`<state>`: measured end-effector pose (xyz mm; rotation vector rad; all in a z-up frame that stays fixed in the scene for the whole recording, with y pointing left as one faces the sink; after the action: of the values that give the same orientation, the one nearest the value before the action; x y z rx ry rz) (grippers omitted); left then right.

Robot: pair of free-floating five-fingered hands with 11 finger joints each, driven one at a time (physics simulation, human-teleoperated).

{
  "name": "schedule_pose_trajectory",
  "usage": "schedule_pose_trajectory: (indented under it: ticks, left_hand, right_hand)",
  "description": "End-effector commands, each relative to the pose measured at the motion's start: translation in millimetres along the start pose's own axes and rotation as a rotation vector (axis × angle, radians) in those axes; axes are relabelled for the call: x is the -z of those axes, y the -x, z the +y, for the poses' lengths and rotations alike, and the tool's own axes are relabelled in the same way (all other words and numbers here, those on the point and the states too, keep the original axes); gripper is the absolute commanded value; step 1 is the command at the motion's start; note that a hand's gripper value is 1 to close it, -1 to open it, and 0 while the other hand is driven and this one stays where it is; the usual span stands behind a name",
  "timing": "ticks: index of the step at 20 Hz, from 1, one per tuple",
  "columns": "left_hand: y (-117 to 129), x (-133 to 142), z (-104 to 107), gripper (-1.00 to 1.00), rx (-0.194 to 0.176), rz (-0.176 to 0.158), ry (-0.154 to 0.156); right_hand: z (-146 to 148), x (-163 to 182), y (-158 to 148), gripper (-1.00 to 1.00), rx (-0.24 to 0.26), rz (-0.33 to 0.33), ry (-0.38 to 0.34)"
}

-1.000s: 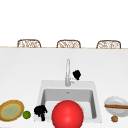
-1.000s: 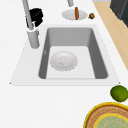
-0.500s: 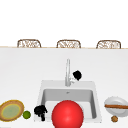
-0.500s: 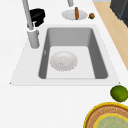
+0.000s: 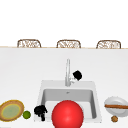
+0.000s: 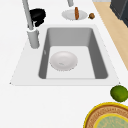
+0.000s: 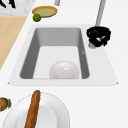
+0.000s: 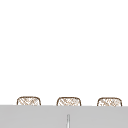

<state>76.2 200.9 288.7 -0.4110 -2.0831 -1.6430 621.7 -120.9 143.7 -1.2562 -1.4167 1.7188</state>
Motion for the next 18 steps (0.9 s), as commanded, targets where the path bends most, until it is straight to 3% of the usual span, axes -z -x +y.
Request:
schedule_pose_trajectory:
  ticks: [1, 4, 12, 18]
  left_hand:
    - [0, 0, 0, 0.0, 0.0, 0.0, 0.0]
    - [0, 0, 0, 0.0, 0.0, 0.0, 0.0]
    - [0, 0, 0, 0.0, 0.0, 0.0, 0.0]
    - [0, 0, 0, 0.0, 0.0, 0.0, 0.0]
  right_hand:
    - [1, 6, 2, 1.0, 0.071, -0.018, -0.059]
    - [-19, 14, 9, 1.0, 0.051, -0.015, -0.074]
    - [-28, 27, 7, 1.0, 0.138, -0.025, -0.242]
    - [-32, 39, 8, 1.0, 0.156, -0.034, -0.359]
